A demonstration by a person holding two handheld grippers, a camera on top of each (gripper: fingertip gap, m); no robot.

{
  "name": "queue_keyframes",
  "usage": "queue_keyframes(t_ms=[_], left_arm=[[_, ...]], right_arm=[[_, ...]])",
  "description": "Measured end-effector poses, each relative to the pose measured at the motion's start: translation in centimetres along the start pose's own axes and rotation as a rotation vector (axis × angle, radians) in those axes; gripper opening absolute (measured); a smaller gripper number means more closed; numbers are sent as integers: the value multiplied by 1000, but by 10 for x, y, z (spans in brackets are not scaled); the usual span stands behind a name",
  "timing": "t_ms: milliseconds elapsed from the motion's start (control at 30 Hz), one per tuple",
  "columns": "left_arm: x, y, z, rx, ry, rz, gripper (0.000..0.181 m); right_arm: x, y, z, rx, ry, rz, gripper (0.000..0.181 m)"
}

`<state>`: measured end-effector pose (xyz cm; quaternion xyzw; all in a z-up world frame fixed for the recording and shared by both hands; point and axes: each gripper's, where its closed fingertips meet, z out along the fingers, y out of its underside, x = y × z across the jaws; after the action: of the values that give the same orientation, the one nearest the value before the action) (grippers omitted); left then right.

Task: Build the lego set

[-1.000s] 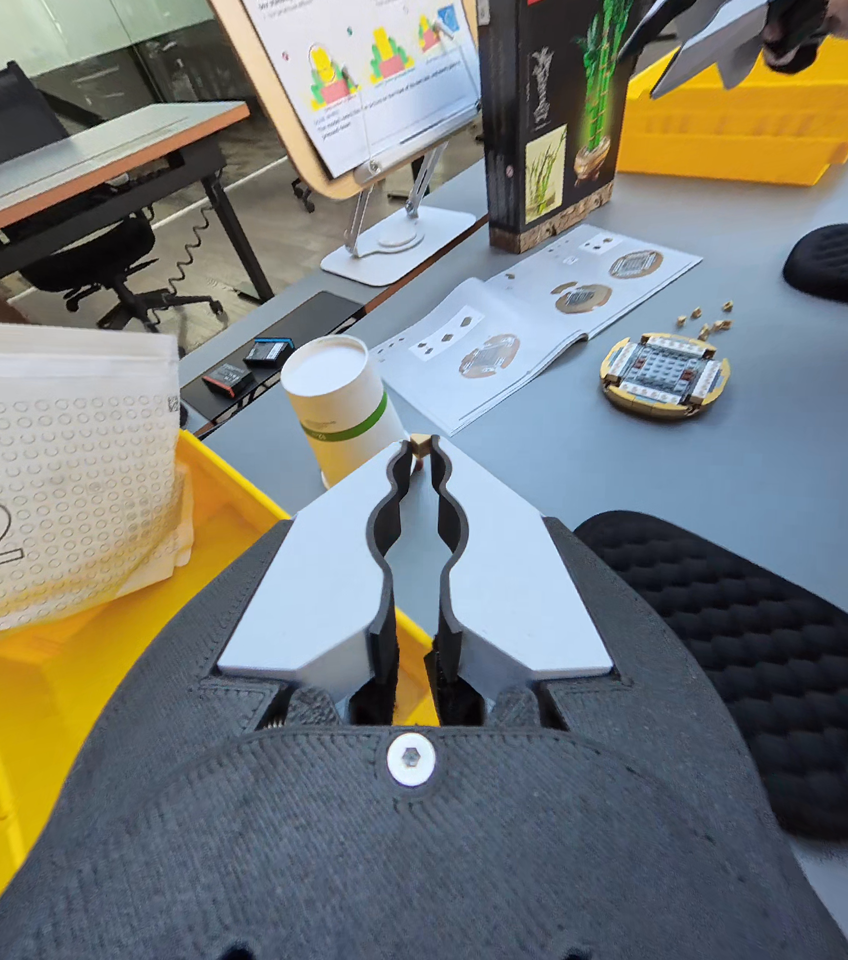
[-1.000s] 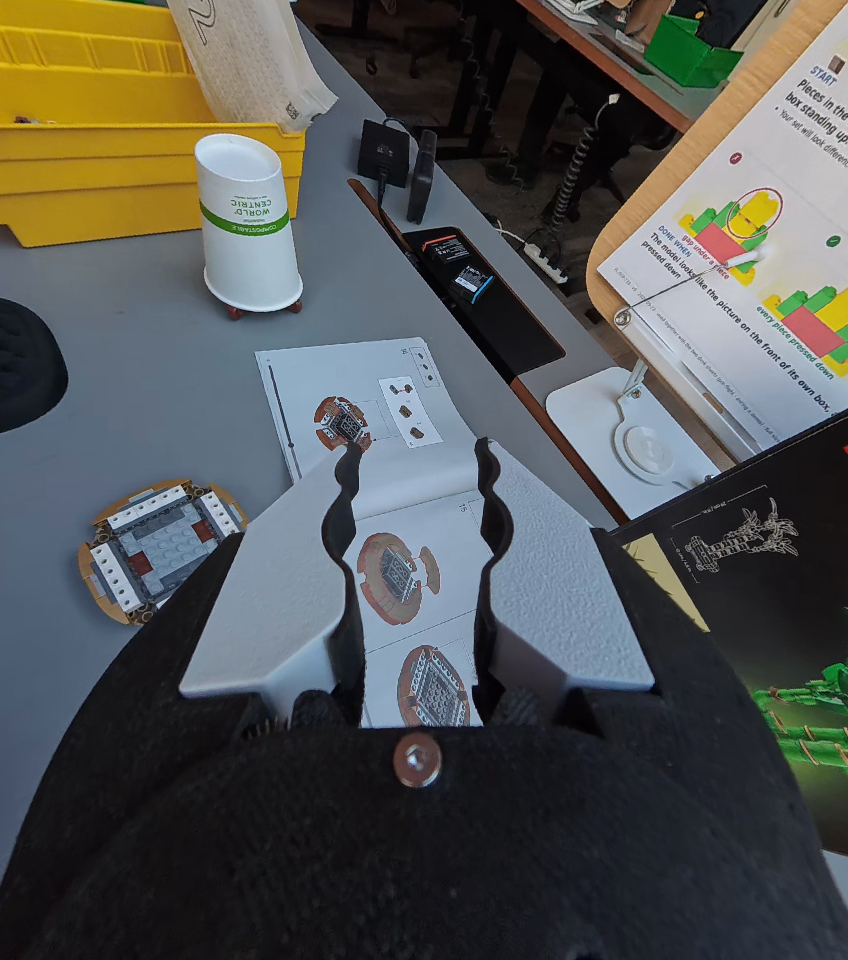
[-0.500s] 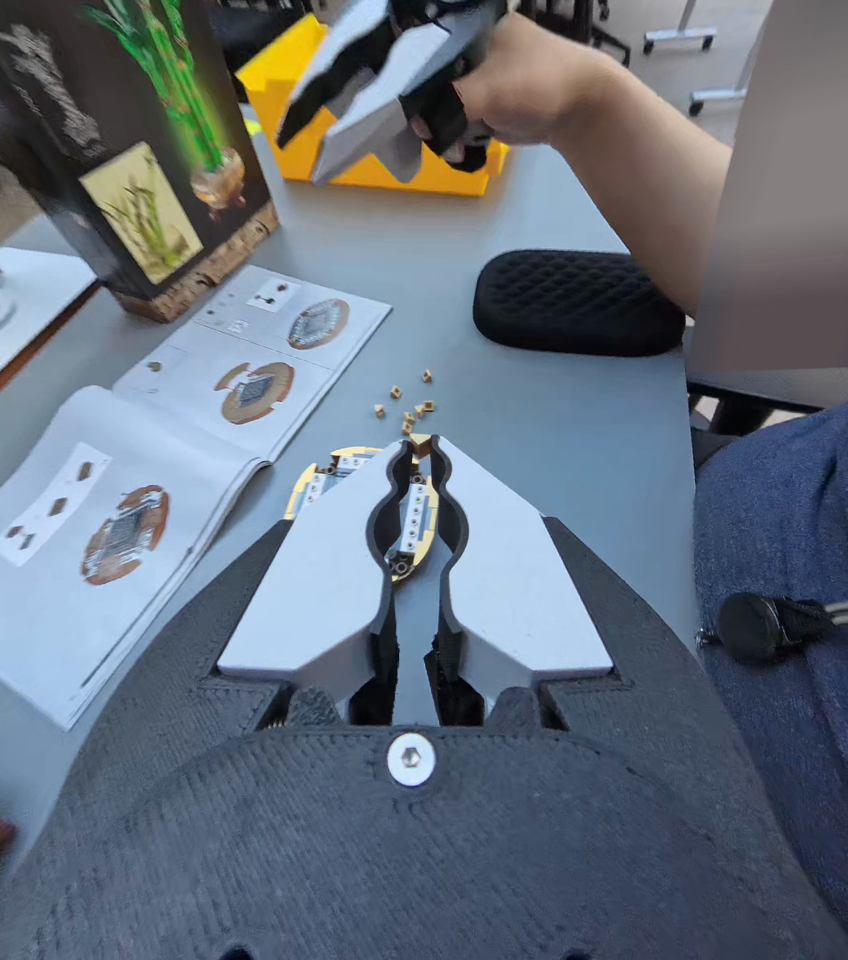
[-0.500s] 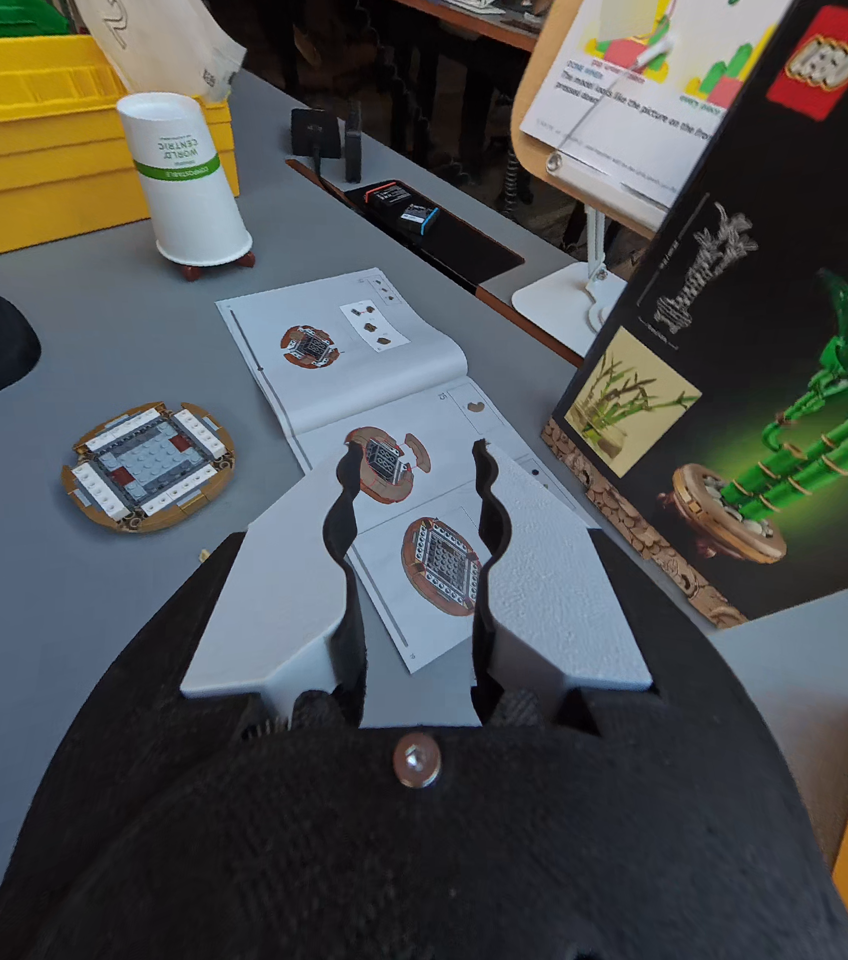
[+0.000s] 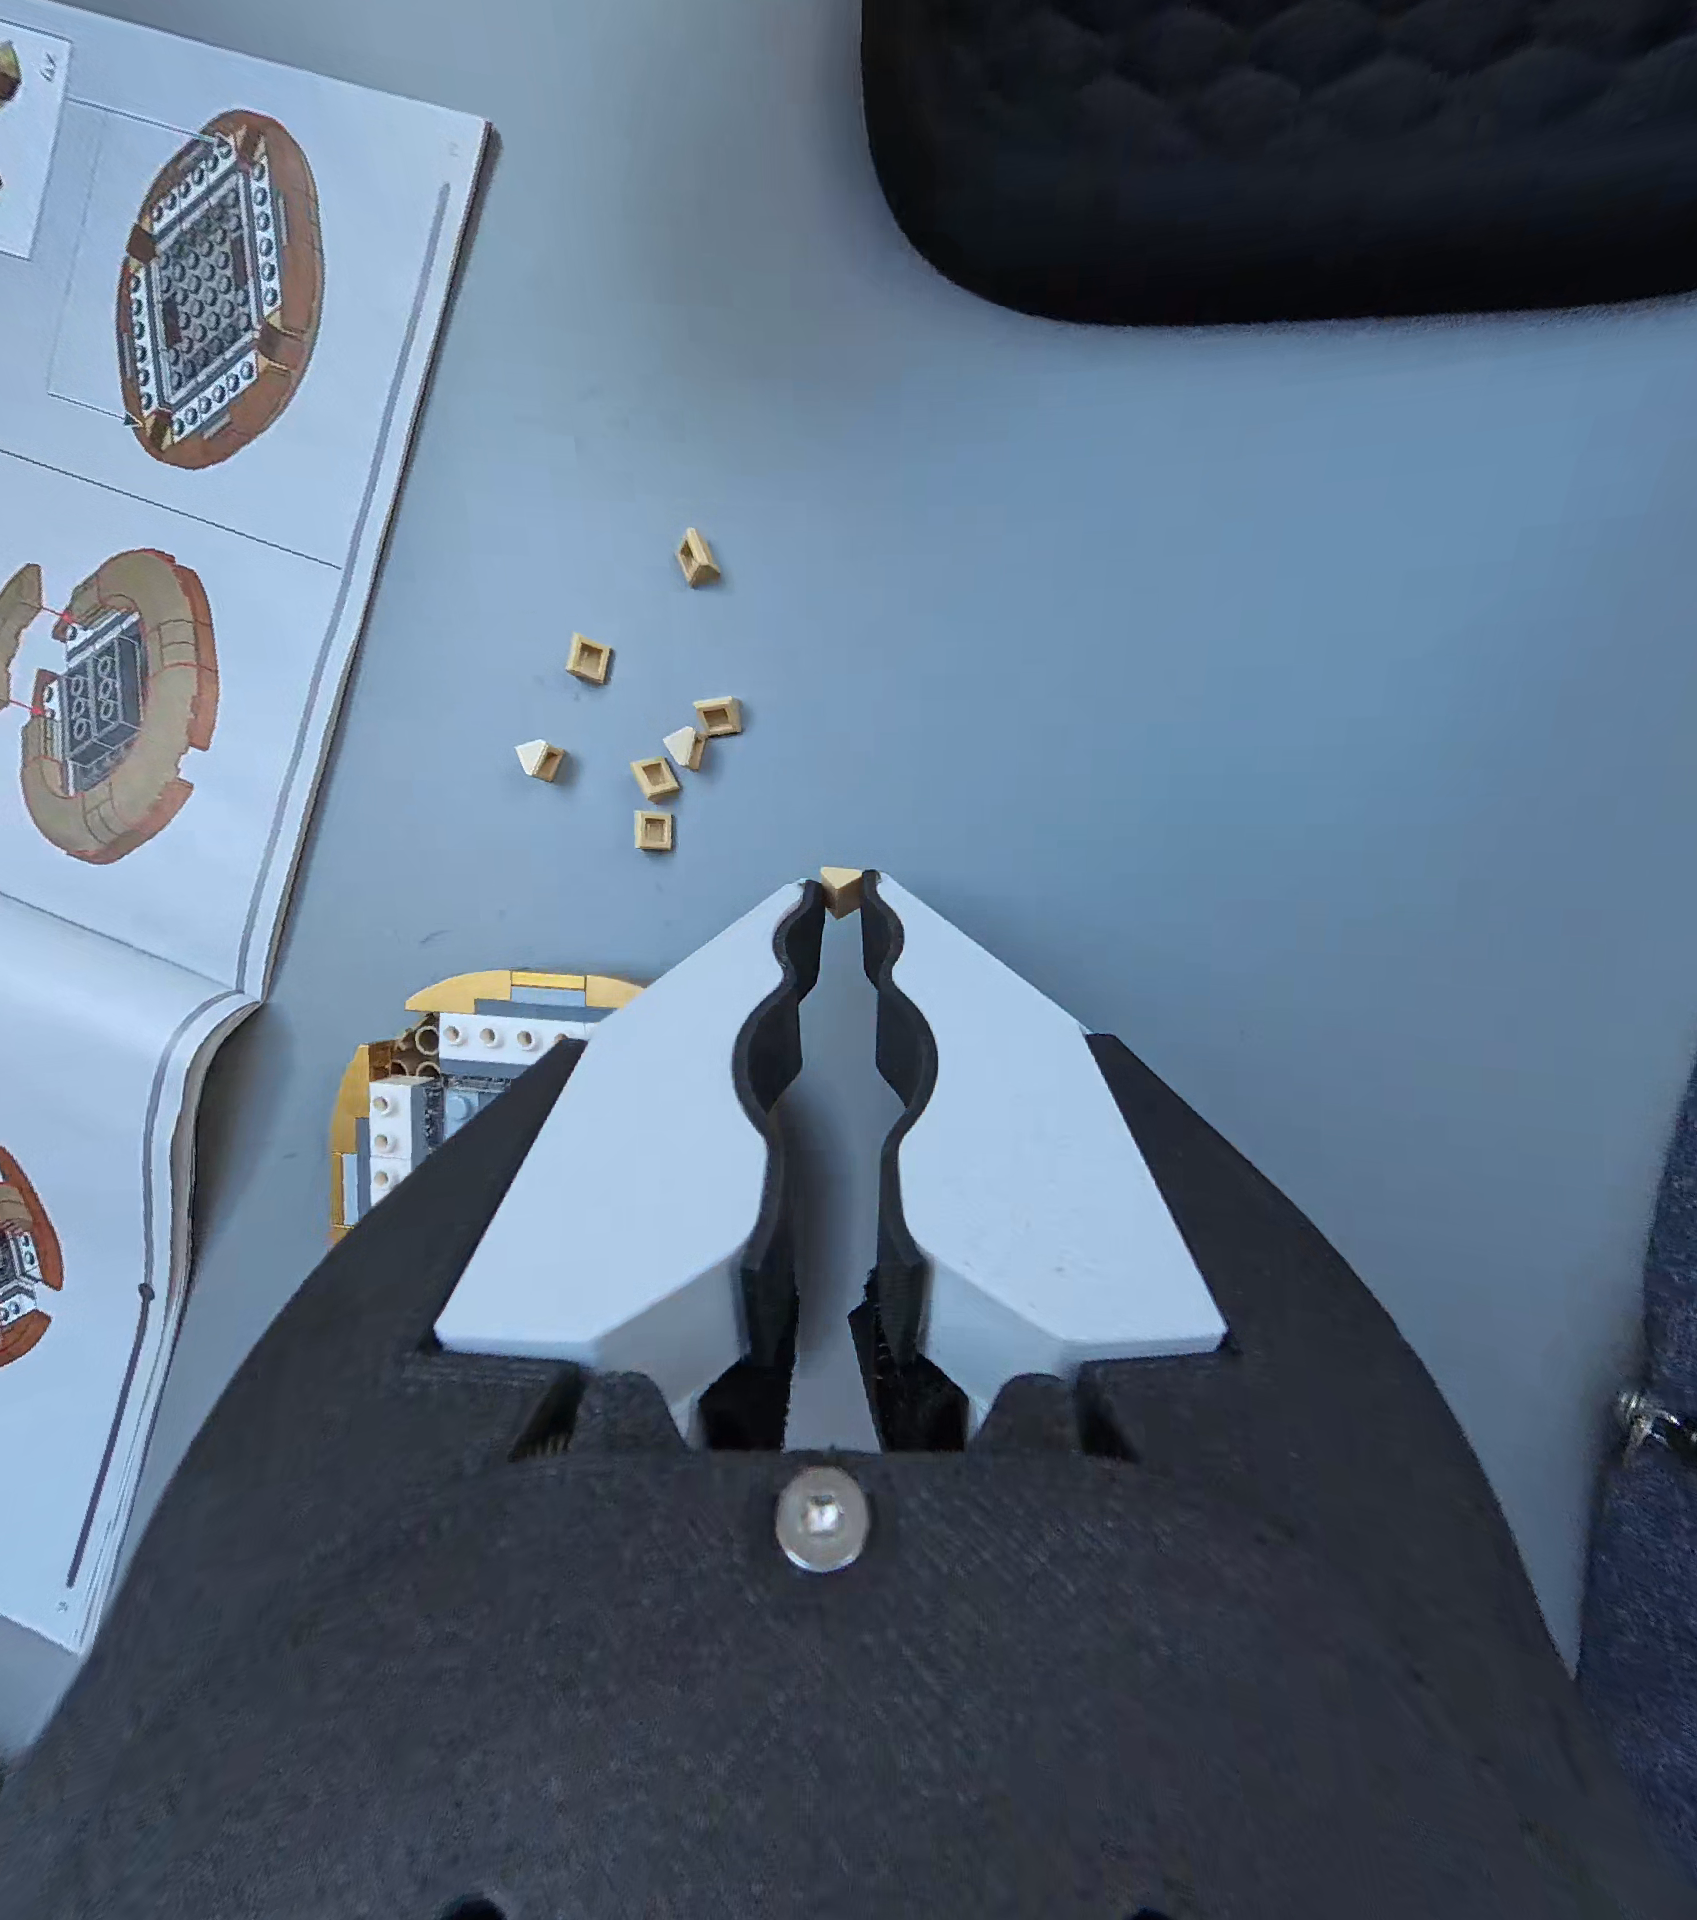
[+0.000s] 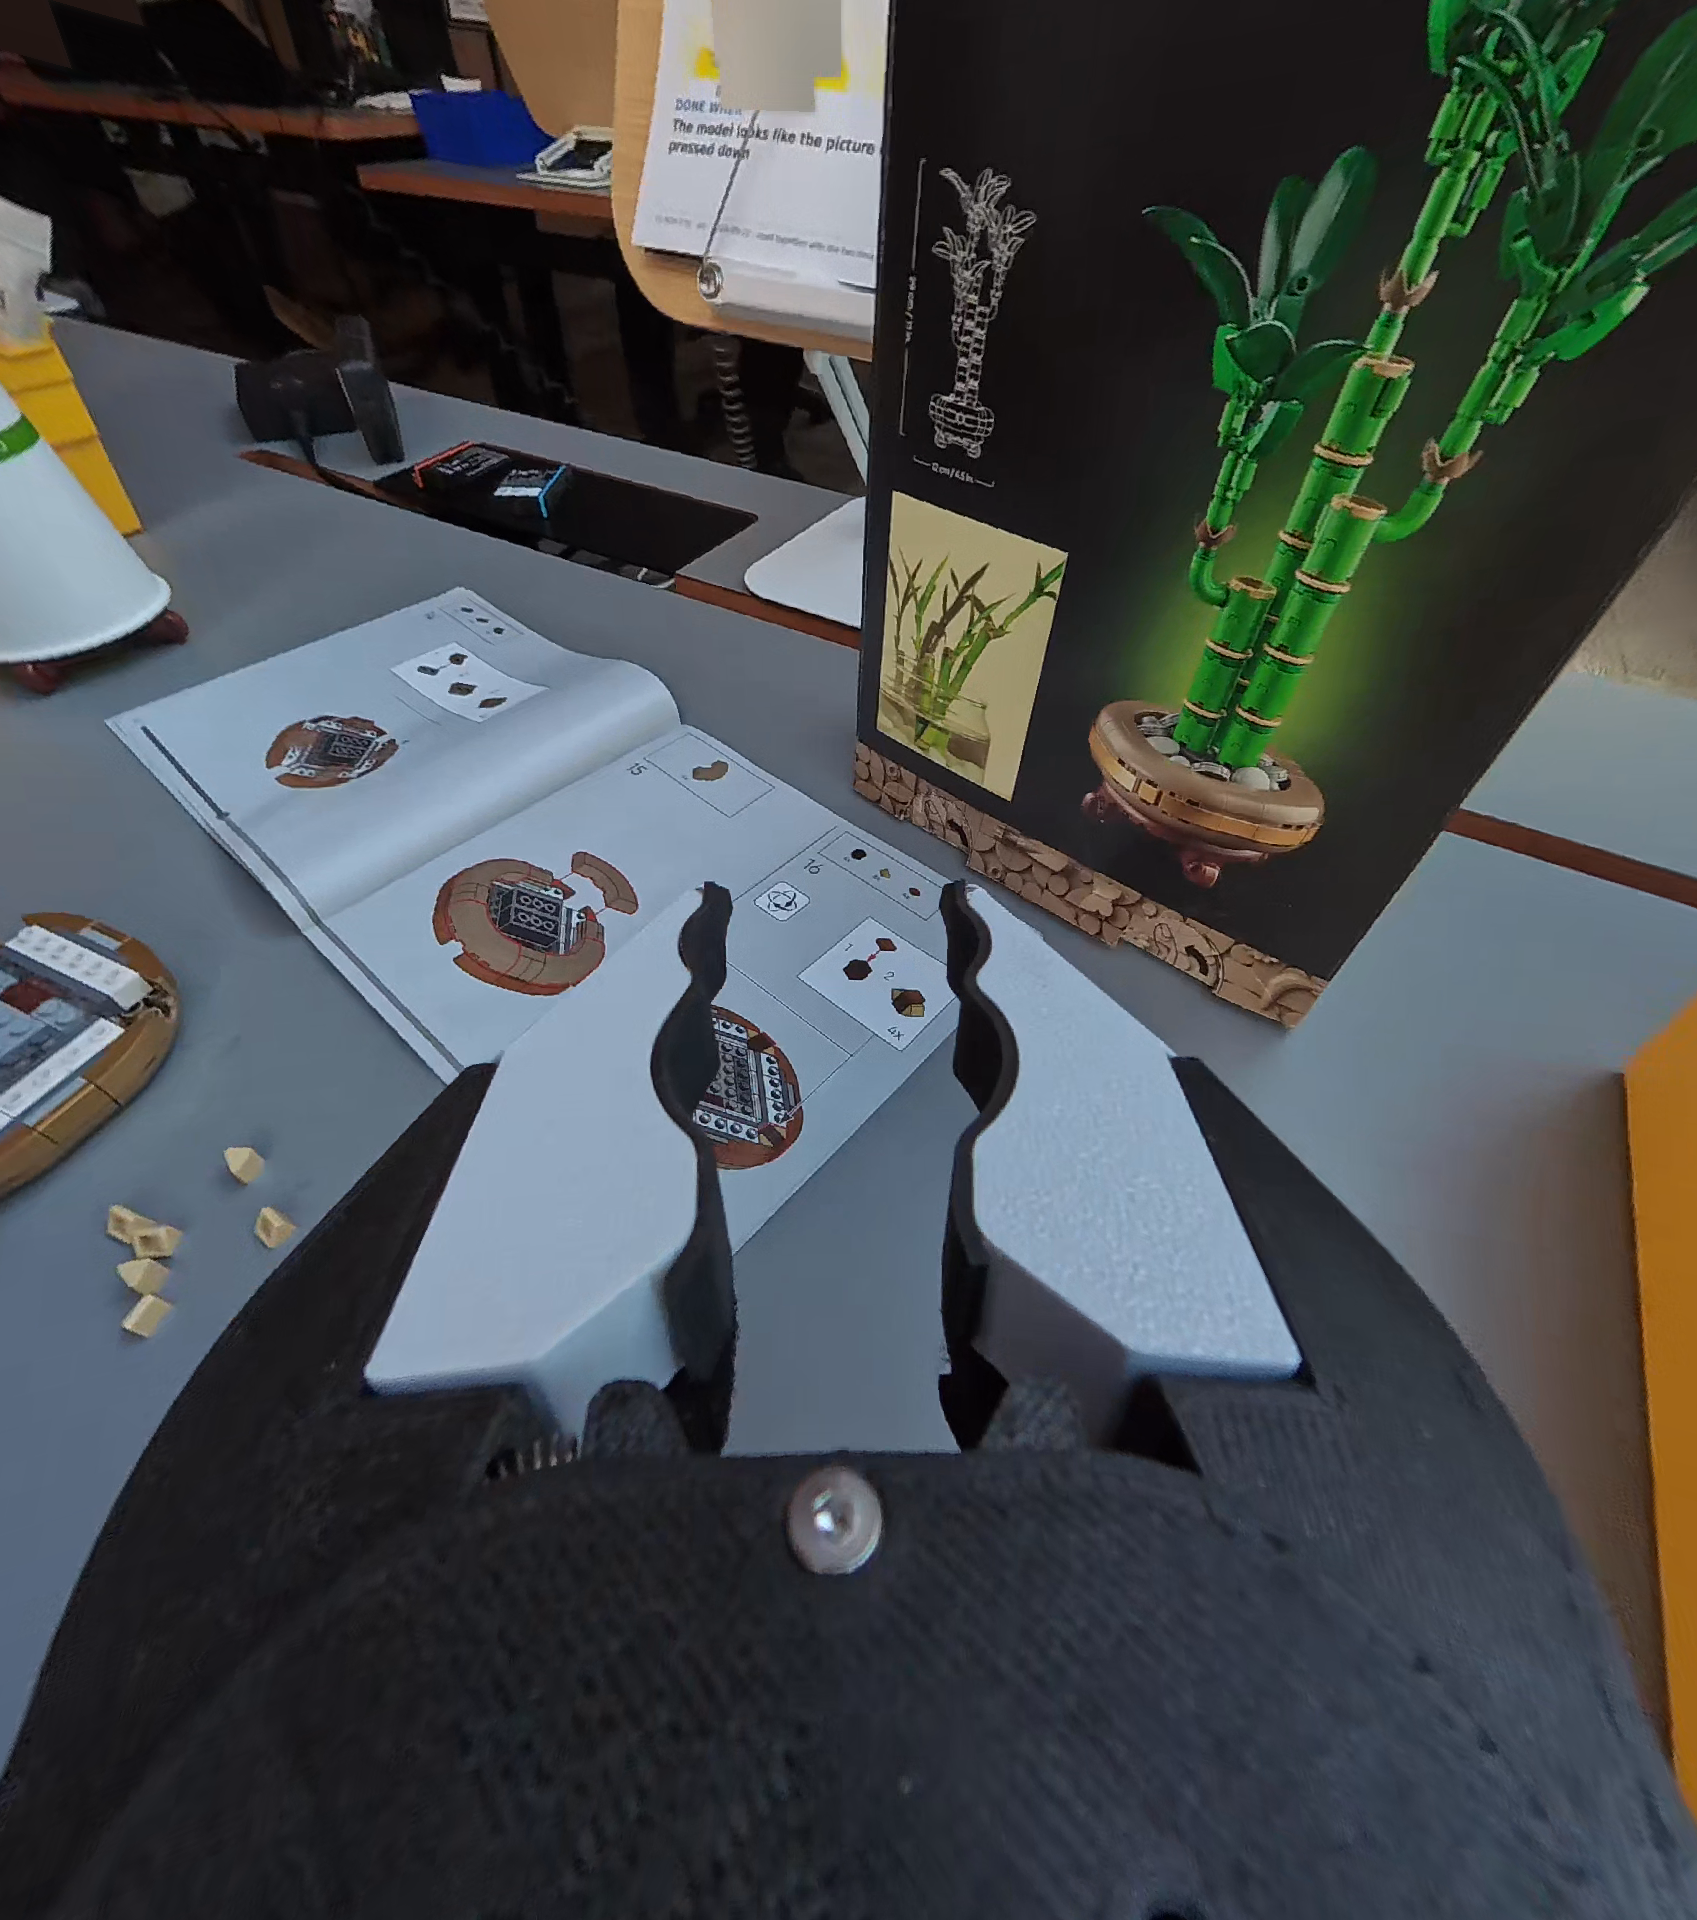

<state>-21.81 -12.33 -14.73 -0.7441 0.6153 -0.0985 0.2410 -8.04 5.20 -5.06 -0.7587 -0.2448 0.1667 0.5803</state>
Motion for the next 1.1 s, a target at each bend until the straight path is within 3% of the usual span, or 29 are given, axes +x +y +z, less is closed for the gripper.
queue_keyframes(t_ms=[33, 233, 433, 833, 1100], left_arm=[[-1, -1, 2, -18, -3, 4, 6], [0, -3, 13, -78, -5, 21, 6], [2, -9, 22, -69, -5, 14, 5], [-2, -12, 24, -56, -14, 0, 6], [-9, -14, 21, 37, -3, -123, 24]], right_arm=[[2, -2, -2, 11, 4, 37, 42], [16, -16, -18, 95, 37, 139, 42], [10, -29, -25, 159, 0, 157, 42], [8, -24, -22, 132, -7, 148, 42], [8, -18, -18, 104, -3, 139, 42]])
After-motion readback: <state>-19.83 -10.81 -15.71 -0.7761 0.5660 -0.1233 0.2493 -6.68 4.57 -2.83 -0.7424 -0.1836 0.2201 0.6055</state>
